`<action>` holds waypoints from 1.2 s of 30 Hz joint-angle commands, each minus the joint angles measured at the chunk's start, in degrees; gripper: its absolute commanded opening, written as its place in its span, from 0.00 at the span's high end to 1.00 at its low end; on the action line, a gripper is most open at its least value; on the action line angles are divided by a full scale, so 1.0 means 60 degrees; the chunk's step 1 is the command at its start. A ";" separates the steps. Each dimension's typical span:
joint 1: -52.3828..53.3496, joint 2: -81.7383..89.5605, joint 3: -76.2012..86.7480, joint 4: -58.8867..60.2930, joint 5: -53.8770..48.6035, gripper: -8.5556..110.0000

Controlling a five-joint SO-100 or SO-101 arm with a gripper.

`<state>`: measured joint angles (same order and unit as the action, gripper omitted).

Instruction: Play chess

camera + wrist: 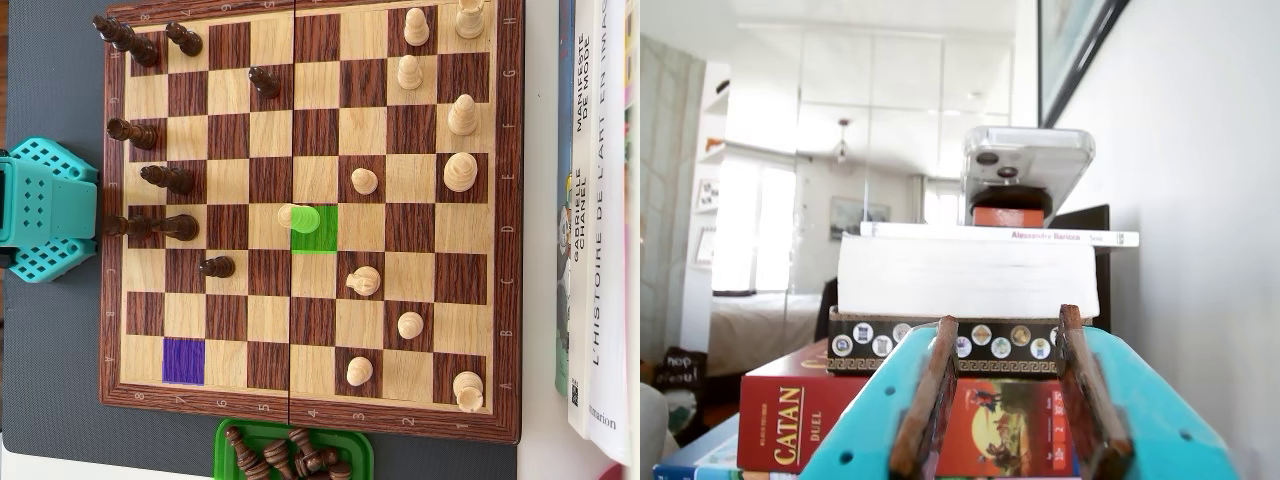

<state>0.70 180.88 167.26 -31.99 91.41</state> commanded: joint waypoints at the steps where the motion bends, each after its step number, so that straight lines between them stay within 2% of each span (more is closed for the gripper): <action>1: -0.0015 0.0469 0.0396 -0.1099 0.0088 0.80; 13: 0.0103 0.1787 0.1392 -0.4453 0.0747 0.80; 21: 0.0103 0.1816 0.2153 -0.7778 0.0732 0.80; 36: 0.0103 0.1816 0.2285 -1.0693 0.0630 0.80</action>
<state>1.32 191.95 179.74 -94.66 95.45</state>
